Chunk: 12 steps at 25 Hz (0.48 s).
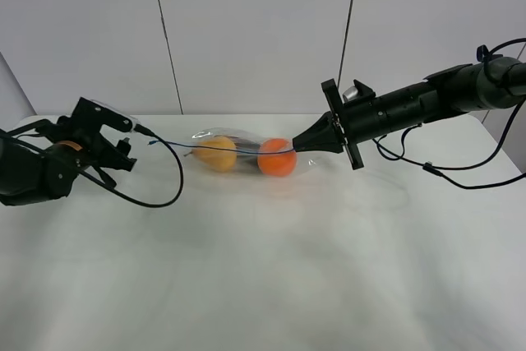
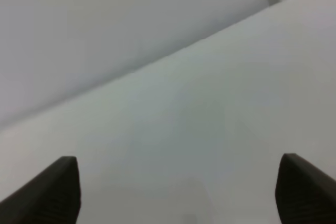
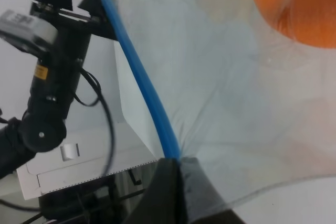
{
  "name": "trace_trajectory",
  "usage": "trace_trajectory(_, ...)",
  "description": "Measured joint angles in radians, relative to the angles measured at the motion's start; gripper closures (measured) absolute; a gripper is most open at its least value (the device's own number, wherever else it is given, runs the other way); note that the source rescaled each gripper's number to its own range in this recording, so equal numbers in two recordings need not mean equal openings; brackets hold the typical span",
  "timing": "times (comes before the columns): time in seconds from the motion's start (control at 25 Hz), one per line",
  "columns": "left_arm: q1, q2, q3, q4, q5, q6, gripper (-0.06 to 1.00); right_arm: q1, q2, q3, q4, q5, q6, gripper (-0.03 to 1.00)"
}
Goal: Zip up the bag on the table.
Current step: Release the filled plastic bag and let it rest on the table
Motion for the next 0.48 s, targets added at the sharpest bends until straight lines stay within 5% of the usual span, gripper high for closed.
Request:
trace_trajectory(0.2, 0.043, -0.019, 0.001, -0.005, 0.162, -0.188, 0.08, 0.0, 0.0, 0.0, 0.001, 0.0, 0.0, 0.97)
trace_trajectory(0.48, 0.054, -0.091, -0.025, -0.005, 0.531, -0.278, 0.08, 0.0, 0.0, 0.0, 0.005, 0.0, 0.0, 0.97)
